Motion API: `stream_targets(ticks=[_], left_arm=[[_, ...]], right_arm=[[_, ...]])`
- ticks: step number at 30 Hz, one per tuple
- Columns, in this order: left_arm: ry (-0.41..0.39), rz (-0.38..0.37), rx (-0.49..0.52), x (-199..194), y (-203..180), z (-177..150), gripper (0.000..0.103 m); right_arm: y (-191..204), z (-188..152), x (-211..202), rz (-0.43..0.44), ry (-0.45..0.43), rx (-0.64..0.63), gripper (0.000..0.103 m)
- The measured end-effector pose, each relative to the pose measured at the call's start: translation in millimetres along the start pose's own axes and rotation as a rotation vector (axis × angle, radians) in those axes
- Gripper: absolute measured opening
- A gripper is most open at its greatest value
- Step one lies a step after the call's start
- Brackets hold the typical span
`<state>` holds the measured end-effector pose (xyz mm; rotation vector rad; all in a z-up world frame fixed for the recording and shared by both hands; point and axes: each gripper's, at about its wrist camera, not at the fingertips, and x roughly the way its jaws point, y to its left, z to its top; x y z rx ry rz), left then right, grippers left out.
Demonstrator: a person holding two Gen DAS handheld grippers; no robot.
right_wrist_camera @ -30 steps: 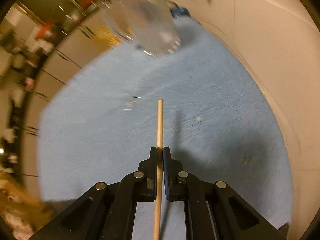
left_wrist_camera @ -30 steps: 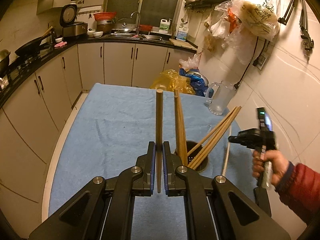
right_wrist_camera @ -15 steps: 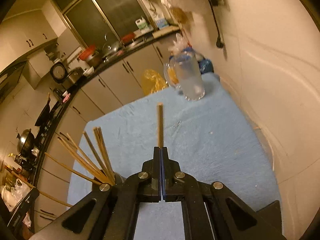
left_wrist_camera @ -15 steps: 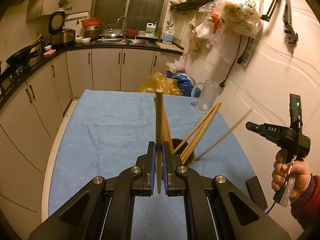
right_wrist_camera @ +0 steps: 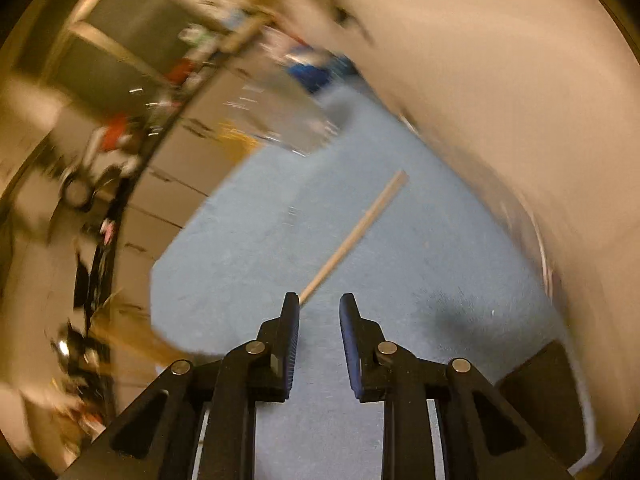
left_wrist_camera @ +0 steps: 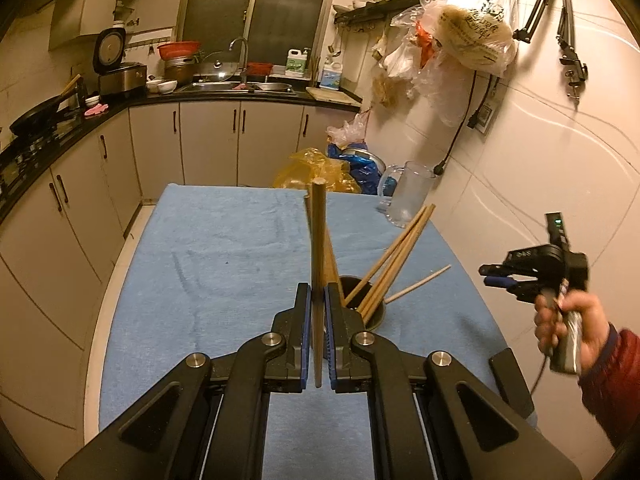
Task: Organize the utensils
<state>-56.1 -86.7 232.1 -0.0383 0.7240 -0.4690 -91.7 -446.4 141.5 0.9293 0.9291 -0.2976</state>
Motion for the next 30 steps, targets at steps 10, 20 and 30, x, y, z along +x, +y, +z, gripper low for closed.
stream_targets(ticks=[10, 20, 30], left_arm=[[0.033, 0.058, -0.053, 25, 12, 7, 0.006], [0.047, 0.072, -0.076, 41, 18, 11, 0.006], [0.054, 0.028, -0.051, 46, 14, 10, 0.006]], right_arm=[[-15, 93, 115, -0.242, 0.128, 0.071, 0.029], [32, 83, 170, -0.423, 0.272, -0.157, 0.009], [53, -57, 138, -0.293, 0.483, -0.501, 0.007]])
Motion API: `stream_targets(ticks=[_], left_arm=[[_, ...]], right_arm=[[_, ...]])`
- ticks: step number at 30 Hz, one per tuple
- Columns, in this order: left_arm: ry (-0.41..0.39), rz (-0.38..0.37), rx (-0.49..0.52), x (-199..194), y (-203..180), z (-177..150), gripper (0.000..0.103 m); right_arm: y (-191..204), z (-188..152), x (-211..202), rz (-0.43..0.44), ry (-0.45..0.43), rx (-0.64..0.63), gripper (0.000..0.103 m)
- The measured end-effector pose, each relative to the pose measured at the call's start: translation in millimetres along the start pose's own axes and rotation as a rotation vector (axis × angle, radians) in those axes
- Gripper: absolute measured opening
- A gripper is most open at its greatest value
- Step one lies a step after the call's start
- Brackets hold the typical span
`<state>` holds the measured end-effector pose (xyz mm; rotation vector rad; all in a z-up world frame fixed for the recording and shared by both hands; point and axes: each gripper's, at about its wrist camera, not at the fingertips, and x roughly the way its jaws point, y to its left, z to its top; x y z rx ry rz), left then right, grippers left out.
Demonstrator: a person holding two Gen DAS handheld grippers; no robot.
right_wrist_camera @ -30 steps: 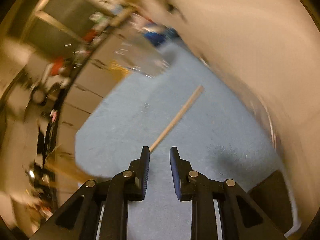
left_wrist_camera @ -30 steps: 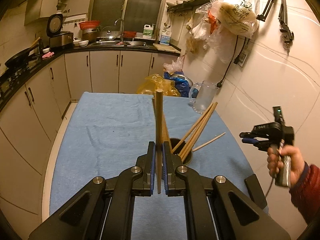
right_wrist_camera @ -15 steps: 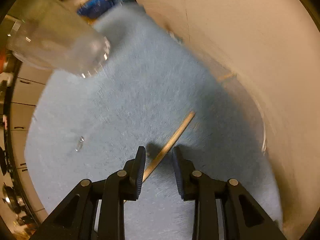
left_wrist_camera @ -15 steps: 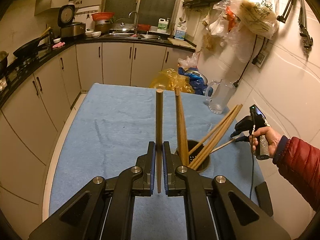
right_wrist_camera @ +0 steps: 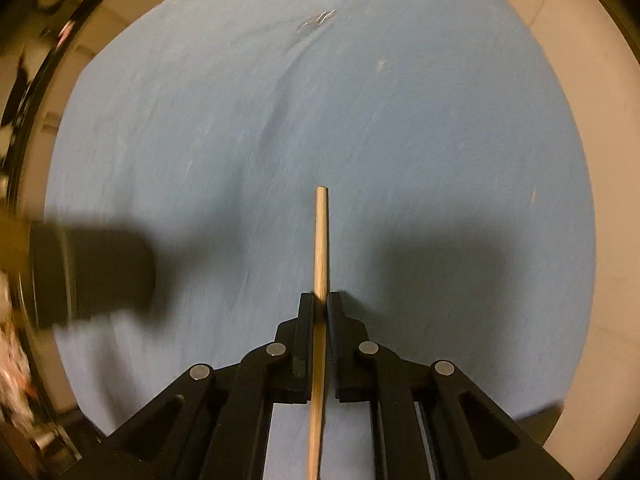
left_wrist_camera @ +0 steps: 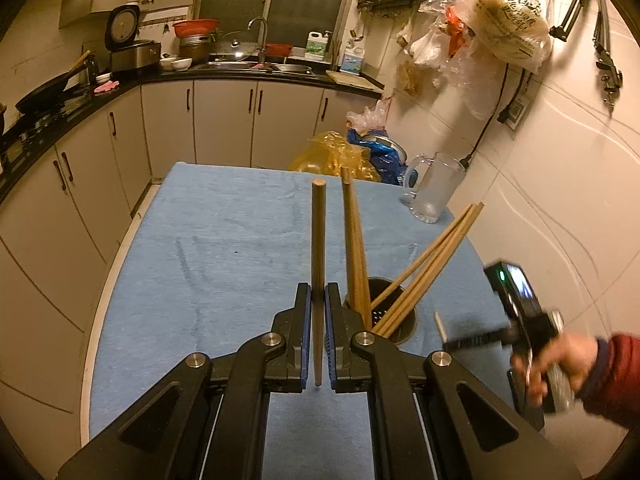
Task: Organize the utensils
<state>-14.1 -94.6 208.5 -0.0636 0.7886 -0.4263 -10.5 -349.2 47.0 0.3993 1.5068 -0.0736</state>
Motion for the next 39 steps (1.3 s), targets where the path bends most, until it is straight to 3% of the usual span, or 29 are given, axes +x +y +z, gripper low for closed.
stream_targets(ticks=[2, 5, 13, 21, 33, 39], left_arm=[[-0.002, -0.005, 0.009, -2, 0, -1, 0.006], [-0.004, -0.013, 0.019, -6, -1, -4, 0.006], [-0.02, -0.039, 0.06, -23, -9, -8, 0.006], [-0.058, -0.076, 0.091, -43, -19, 0, 0.006], [-0.116, -0.147, 0.099, -57, -31, 51, 0.006], [-0.105, -0.141, 0.061, -40, -30, 66, 0.006]], right_arm=[[5, -21, -1, 0.078, -0.021, 0.011, 0.006], [11, -42, -11, 0.121, -0.097, 0.027, 0.006], [34, -87, -59, 0.155, -0.315, 0.014, 0.006], [43, -128, -120, 0.175, -0.466, -0.009, 0.006], [70, -112, -233, 0.257, -0.747, -0.054, 0.006], [104, -92, -260, 0.221, -0.911, -0.083, 0.006]])
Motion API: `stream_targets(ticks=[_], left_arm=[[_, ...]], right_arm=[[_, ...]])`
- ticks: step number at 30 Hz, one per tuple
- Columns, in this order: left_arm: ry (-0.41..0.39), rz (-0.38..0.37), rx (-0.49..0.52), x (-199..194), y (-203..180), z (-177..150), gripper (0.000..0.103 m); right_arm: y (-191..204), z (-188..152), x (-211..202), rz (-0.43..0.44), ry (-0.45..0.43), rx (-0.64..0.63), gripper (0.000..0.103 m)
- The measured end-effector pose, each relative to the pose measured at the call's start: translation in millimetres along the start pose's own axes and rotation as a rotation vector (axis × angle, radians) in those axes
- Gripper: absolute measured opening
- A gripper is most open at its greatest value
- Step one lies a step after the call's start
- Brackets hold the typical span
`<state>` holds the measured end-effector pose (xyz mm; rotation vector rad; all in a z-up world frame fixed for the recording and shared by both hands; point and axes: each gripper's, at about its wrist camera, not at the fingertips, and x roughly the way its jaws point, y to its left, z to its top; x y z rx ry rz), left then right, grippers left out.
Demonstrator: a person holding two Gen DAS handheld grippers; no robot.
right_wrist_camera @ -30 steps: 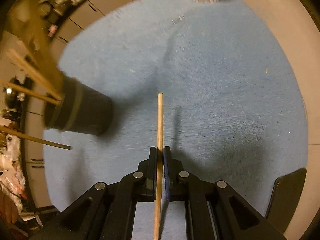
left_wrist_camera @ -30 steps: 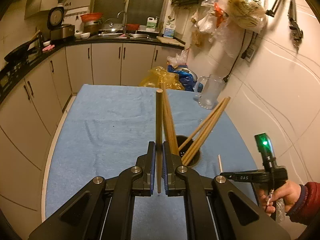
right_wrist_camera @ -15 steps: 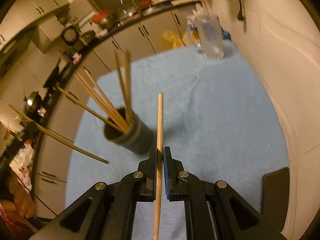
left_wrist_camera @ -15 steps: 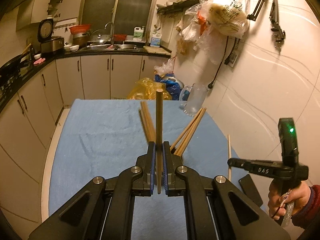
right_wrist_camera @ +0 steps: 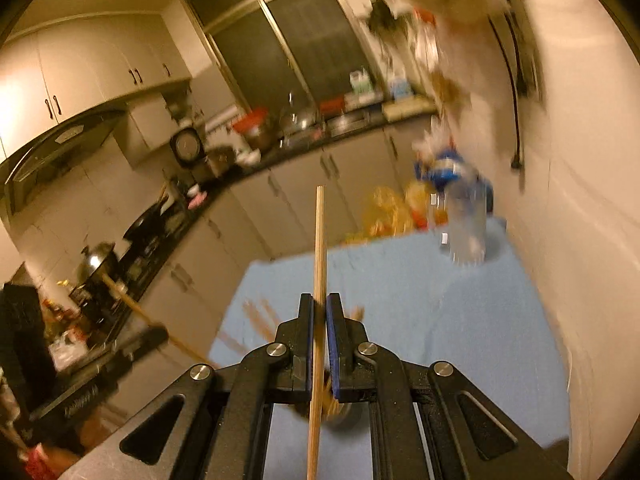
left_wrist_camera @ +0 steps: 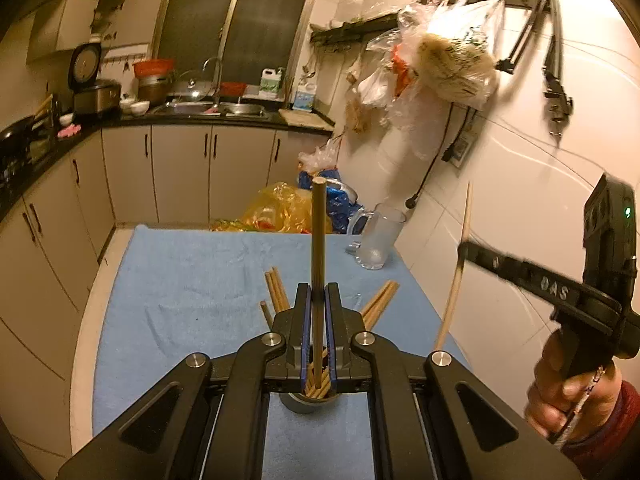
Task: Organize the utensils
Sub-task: 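Lower both chopsticks into the black cup and open both tools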
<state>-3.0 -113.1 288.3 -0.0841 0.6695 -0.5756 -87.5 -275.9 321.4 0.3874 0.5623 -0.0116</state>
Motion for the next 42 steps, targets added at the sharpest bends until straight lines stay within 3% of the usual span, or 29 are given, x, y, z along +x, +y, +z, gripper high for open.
stream_targets(ticks=[5, 16, 24, 30, 33, 38, 42], left_arm=[[0.03, 0.021, -0.032, 22, 9, -6, 0.006], [0.08, 0.054, -0.039, 52, 21, -32, 0.006], [0.079, 0.071, -0.025, 52, 19, -37, 0.008], [0.056, 0.081, -0.039, 35, 20, -34, 0.038], [0.051, 0.105, -0.046, 23, 23, -35, 0.047], [0.064, 0.185, -0.041, 2, 25, -52, 0.067], [0.095, 0.215, -0.037, -11, 29, -73, 0.074]], right_arm=[[16, 8, 33, -0.051, -0.062, -0.018, 0.006], [21, -23, 112, -0.1, 0.007, -0.078, 0.006], [11, -34, 119, -0.078, 0.065, -0.059, 0.008], [13, -26, 88, -0.06, 0.04, -0.04, 0.009], [11, -22, 64, -0.068, 0.011, -0.028, 0.02], [2, -31, 20, -0.116, -0.01, -0.015, 0.05], [-3, -59, -10, -0.175, 0.012, -0.027, 0.055]])
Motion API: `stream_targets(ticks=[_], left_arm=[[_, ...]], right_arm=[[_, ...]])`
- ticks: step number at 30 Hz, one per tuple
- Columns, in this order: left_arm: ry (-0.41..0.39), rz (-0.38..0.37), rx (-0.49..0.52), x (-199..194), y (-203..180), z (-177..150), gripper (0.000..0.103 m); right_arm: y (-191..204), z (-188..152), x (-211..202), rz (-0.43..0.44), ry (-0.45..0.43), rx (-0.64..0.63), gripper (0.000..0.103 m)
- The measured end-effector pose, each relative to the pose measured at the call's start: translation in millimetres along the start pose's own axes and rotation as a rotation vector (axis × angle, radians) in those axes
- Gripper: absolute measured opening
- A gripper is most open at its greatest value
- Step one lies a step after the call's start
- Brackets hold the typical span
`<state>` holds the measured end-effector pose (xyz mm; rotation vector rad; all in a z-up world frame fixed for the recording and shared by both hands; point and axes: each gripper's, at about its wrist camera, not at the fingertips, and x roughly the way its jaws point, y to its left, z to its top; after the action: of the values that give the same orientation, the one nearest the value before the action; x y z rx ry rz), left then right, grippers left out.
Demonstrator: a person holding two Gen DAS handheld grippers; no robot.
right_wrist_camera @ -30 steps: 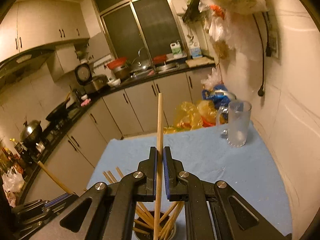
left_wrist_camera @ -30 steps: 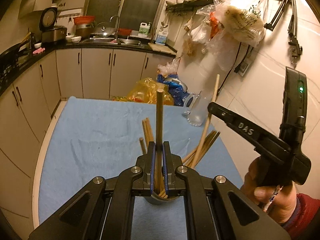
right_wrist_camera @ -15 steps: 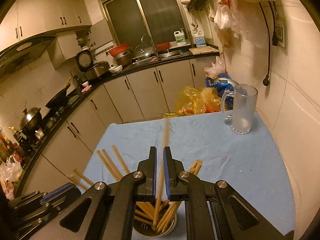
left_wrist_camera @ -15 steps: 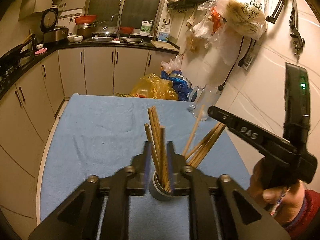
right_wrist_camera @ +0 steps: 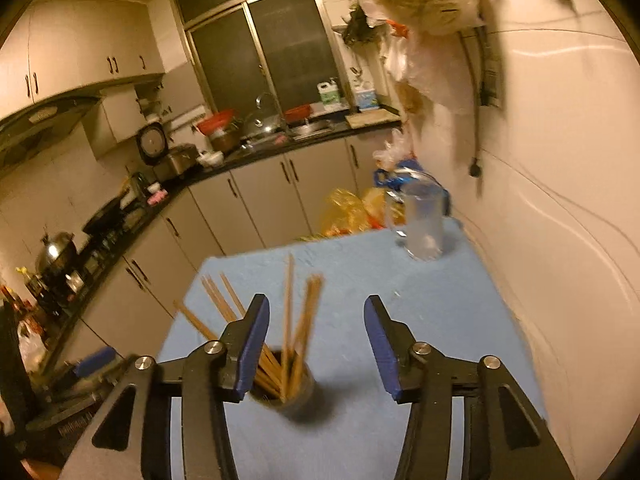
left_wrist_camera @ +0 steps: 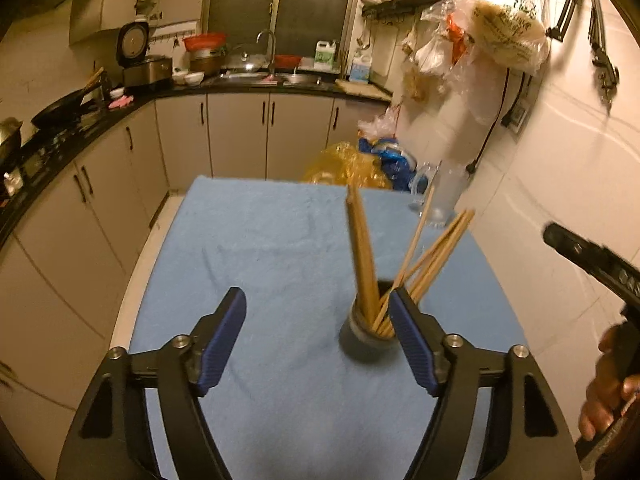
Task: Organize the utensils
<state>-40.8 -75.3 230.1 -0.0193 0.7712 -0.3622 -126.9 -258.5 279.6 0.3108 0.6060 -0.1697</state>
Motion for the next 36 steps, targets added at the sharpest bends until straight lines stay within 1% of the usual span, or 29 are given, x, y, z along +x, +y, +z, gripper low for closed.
stream_targets(ticks=[2, 4, 7, 9, 11, 12, 14, 15, 17, 24, 28, 33, 36], left_arm=[[0.023, 0.007, 0.001, -4, 4, -12, 0.076], [0.043, 0.02, 0.008, -8, 7, -25, 0.081], [0.056, 0.039, 0.021, -14, 11, -43, 0.086], [0.06, 0.061, 0.035, -19, 12, -54, 0.087], [0.074, 0.079, 0.05, -21, 11, -63, 0.091], [0.083, 0.087, 0.058, -22, 9, -65, 0.093], [0.104, 0.094, 0.093, -26, 7, -72, 0.093], [0.1, 0.093, 0.101, -29, 7, -75, 0.093], [0.081, 0.101, 0.112, -38, 8, -80, 0.093], [0.008, 0.157, 0.133, -64, 8, -83, 0.093], [-0.021, 0.144, 0.155, -73, 7, -83, 0.094], [-0.001, 0.182, 0.19, -72, 5, -86, 0.095], [0.006, 0.174, 0.178, -71, 8, -86, 0.095]], right_arm=[[-3, -16, -10, -0.021, 0.023, -0.002, 0.058], [-2, -38, -20, -0.034, 0.059, -0.01, 0.06], [3, -61, -30, -0.058, 0.087, -0.065, 0.06], [6, -71, -31, -0.07, 0.106, -0.086, 0.061], [9, -79, -33, -0.06, 0.131, -0.091, 0.061], [12, -81, -34, -0.059, 0.136, -0.098, 0.061], [17, -83, -37, -0.056, 0.133, -0.108, 0.061], [19, -83, -39, -0.053, 0.127, -0.111, 0.061], [24, -85, -41, -0.052, 0.126, -0.115, 0.063], [38, -93, -44, -0.036, 0.14, -0.128, 0.063], [45, -95, -43, -0.027, 0.148, -0.143, 0.063], [51, -99, -43, -0.025, 0.157, -0.152, 0.063], [52, -99, -43, -0.025, 0.156, -0.152, 0.063]])
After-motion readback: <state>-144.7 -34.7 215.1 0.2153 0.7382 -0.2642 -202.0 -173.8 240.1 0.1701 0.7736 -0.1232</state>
